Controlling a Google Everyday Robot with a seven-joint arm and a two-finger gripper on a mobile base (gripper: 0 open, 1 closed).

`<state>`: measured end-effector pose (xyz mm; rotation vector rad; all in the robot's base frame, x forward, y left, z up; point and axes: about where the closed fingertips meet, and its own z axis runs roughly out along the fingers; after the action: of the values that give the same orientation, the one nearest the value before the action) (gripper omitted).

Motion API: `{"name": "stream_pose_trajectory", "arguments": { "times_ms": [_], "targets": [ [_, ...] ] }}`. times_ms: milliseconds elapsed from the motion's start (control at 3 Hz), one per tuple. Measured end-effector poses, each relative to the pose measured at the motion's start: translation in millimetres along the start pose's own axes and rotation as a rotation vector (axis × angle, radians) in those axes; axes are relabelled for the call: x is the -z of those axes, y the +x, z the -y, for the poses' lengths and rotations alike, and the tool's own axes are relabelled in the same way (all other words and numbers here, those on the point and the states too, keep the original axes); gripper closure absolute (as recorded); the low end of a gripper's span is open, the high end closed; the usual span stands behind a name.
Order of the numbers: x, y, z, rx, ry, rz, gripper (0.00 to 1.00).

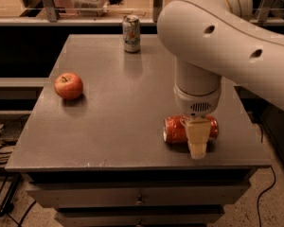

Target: Place coke can upright

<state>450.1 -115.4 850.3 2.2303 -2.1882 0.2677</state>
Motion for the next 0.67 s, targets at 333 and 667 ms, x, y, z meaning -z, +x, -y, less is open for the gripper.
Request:
{"name": "stream_pose_trajectory", "arguments": {
  "times_ms": [333, 667],
  "targets": [
    [-9.2, -4.7, -4.6, 0.01, -0.017, -0.016, 0.41],
    [-8.1, -5.8, -5.3, 0.006, -0.02, -0.011, 0.64]
  ]
}}
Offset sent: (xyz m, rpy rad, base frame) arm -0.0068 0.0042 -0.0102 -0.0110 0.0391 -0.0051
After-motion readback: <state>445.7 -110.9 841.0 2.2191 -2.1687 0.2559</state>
